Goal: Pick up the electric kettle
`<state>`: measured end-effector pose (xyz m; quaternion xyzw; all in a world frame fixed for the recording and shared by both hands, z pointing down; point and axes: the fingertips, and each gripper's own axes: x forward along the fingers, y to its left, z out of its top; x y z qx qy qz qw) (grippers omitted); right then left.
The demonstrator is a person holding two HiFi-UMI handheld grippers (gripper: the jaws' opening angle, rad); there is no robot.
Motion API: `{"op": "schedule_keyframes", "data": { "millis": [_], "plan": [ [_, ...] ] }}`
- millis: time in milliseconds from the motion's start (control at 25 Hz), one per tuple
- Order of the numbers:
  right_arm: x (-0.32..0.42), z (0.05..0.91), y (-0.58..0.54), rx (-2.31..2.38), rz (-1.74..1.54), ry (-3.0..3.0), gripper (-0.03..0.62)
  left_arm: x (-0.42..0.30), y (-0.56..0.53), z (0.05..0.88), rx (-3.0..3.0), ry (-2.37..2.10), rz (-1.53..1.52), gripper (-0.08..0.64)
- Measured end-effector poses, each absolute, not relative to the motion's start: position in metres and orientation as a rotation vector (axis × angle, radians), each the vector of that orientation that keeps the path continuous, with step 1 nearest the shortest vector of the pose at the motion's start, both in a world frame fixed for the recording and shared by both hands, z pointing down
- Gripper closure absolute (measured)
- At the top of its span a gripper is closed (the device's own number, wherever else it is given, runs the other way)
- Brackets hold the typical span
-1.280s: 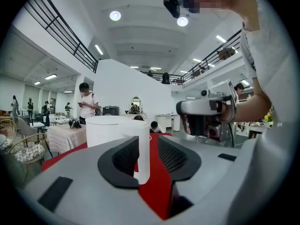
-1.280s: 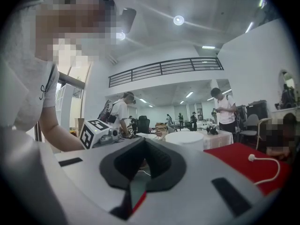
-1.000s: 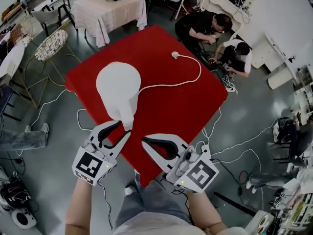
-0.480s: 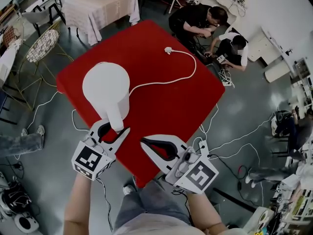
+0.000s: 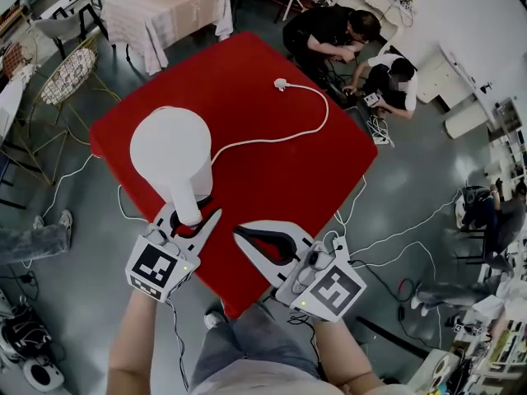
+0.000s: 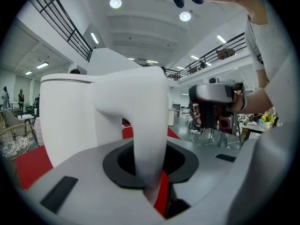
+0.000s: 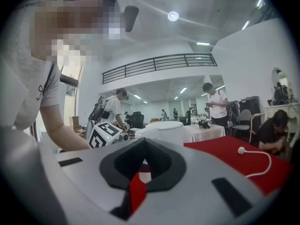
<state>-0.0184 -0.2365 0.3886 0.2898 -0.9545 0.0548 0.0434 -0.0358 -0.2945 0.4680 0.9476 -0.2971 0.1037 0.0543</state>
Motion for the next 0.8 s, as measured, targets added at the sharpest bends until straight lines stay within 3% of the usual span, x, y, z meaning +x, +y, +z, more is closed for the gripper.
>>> {"op": "schedule_keyframes", "data": {
  "millis": [360, 800],
  "plan": [
    [-0.013, 0.388, -0.242, 0.878, 0.173, -2.923, 0.584, -0.028, -0.294, 0.465, 2.983, -0.935, 0.344, 0.509],
    [-0.004, 0.39, -0.243, 0.882, 0.159, -2.909, 0.584, -0.02, -0.294, 0.457, 3.001, -0.95, 0.372, 0.512]
  ]
}}
